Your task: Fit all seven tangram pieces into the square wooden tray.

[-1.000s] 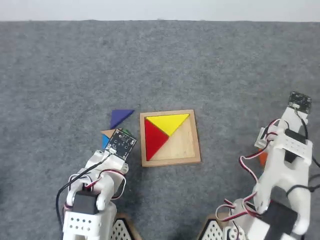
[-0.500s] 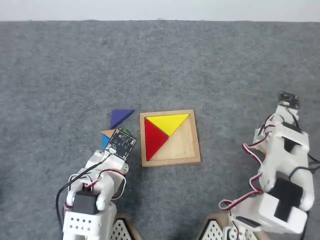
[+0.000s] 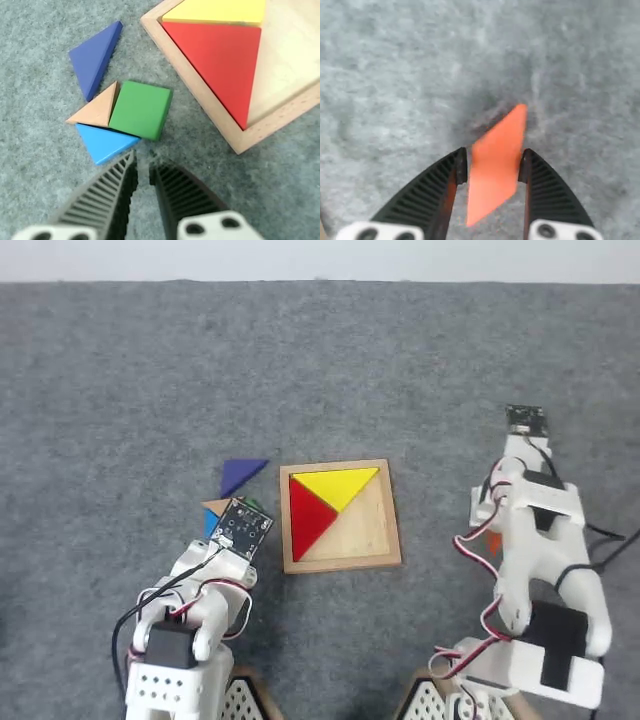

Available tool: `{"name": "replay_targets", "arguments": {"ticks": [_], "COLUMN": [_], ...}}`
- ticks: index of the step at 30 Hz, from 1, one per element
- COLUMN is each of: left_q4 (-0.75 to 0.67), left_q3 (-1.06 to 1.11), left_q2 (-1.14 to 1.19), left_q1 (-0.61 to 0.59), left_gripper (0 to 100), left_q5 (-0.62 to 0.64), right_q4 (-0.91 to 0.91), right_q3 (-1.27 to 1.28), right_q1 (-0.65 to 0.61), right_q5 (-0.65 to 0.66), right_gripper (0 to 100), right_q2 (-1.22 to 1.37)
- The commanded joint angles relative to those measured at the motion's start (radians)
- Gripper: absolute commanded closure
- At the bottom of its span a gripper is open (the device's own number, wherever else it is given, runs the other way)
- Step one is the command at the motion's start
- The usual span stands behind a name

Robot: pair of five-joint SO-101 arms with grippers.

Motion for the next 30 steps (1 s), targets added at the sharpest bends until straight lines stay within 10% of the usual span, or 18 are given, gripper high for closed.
{"name": "replay_targets", "arguments": {"ticks": [1, 30], "left_q4": [0.005, 0.005], "left_q3": [-0.008, -0.008], "left_q2": [-0.005, -0.005], "left_q1": [-0.002, -0.002], "left_gripper": [96, 96], "left_q5": [0.003, 0.003], "right_q4": [0.012, -0.001], "right_q3": [-0.023, -0.034], "right_q1": [-0.028, 0.005], "right_q5": [0.009, 0.008], "right_gripper": [82.3, 97.3], "right_q2": [-0.053, 0.061]}}
